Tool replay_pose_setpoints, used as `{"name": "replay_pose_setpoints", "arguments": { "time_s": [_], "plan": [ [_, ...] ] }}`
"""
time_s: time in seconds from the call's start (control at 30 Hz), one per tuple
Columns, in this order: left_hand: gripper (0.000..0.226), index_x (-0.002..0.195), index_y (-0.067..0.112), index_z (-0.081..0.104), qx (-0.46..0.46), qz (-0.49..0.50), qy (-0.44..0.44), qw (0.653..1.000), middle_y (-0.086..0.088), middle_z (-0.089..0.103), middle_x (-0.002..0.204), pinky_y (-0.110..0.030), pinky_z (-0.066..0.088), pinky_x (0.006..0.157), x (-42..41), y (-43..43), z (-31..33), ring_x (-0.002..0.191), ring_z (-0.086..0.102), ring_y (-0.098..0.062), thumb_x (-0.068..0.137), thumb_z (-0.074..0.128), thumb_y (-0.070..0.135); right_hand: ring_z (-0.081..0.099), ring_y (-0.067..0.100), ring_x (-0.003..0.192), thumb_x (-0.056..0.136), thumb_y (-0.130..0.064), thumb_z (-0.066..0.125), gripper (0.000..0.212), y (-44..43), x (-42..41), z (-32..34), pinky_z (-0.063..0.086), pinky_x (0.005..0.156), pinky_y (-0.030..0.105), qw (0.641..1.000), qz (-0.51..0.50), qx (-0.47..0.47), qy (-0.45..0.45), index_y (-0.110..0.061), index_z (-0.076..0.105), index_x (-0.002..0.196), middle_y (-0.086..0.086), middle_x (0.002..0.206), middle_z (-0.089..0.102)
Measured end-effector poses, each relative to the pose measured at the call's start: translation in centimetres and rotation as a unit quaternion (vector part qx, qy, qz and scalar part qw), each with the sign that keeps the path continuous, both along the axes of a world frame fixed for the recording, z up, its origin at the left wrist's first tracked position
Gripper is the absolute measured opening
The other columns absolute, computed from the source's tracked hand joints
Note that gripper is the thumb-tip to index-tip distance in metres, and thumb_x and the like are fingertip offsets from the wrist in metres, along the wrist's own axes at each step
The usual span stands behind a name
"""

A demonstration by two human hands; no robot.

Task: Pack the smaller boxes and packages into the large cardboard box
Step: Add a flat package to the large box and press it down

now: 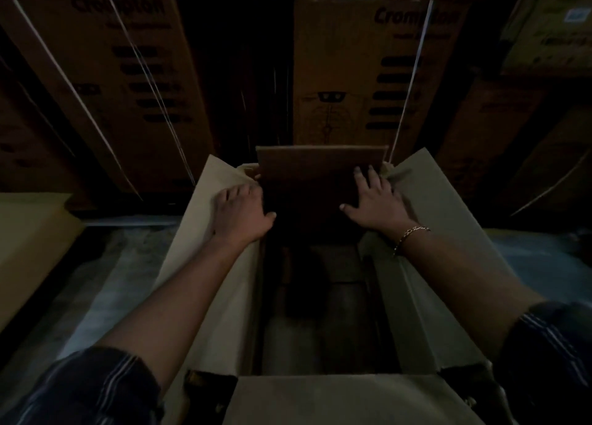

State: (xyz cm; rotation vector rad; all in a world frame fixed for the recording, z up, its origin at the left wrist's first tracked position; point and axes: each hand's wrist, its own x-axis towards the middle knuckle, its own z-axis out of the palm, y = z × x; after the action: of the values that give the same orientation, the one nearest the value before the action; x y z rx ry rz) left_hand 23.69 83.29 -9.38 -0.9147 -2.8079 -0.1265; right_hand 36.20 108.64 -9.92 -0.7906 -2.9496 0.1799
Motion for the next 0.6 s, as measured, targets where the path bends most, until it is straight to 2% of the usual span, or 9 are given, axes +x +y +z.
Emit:
{"name": "replay_pose_setpoints", "arguments": {
  "time_s": [0.1,0.2,0.3,0.4,0.47,0.6],
  "plan": [
    [0.071,0.150,0.023,0.032,0.020,0.000,-0.032,0.999,-0.013,0.040,0.151,-0.047,0.027,0.109,-3.8,2.4,-0.1,0.137,0.039,-0.034,0.090,0.053,0.055,0.020,0.040,0.146,0.086,-0.063,0.050,0.090,2.8,-2.9,0.4,0.024,0.113,0.055,0.998,-0.030,-0.030,0.047,-0.023,0.012,0.156,0.009,0.164,0.012],
    [0.079,0.157,0.029,0.015,-0.014,-0.006,-0.040,0.999,-0.016,0.035,0.155,-0.049,0.026,0.110,-6.4,4.6,-0.9,0.138,0.038,-0.038,0.092,0.049,0.057,0.029,0.046,0.140,0.087,-0.058,0.053,0.085,4.5,-5.2,0.4,0.026,0.112,0.054,0.996,-0.039,-0.043,0.066,-0.021,0.019,0.155,0.011,0.161,0.021],
    [0.085,0.157,0.033,0.006,-0.031,-0.017,-0.070,0.997,-0.019,0.026,0.160,-0.051,0.020,0.114,-8.2,6.3,-1.8,0.138,0.040,-0.039,0.090,0.051,0.061,0.027,0.049,0.139,0.087,-0.056,0.060,0.088,5.3,-7.1,-0.4,0.027,0.112,0.053,0.997,-0.026,-0.061,0.033,-0.024,0.015,0.156,0.014,0.161,0.012],
    [0.094,0.155,0.034,0.008,-0.027,-0.017,-0.073,0.997,-0.022,0.020,0.160,-0.051,0.020,0.115,-9.5,7.2,-2.2,0.136,0.043,-0.038,0.082,0.057,0.067,0.026,0.053,0.138,0.080,-0.051,0.072,0.102,5.7,-8.0,-1.2,0.030,0.111,0.053,0.996,-0.020,-0.083,0.003,-0.026,0.009,0.156,0.015,0.163,-0.001],
    [0.099,0.154,0.034,0.011,-0.028,-0.019,-0.065,0.997,-0.020,0.023,0.158,-0.052,0.021,0.114,-10.2,7.3,-2.4,0.133,0.046,-0.037,0.077,0.062,0.070,0.034,0.050,0.134,0.075,-0.051,0.077,0.108,6.0,-8.1,-1.7,0.034,0.108,0.054,0.998,-0.014,-0.047,-0.026,-0.028,0.009,0.155,0.015,0.163,-0.003],
    [0.099,0.154,0.035,0.015,-0.045,-0.026,-0.027,0.998,-0.015,0.033,0.147,-0.053,0.028,0.112,-10.9,7.1,-3.0,0.124,0.053,-0.035,0.075,0.065,0.069,0.053,0.043,0.121,0.074,-0.047,0.078,0.104,6.7,-7.7,-2.7,0.044,0.097,0.051,0.999,0.016,0.046,-0.020,-0.030,0.014,0.153,0.014,0.161,0.011]
  ]
}}
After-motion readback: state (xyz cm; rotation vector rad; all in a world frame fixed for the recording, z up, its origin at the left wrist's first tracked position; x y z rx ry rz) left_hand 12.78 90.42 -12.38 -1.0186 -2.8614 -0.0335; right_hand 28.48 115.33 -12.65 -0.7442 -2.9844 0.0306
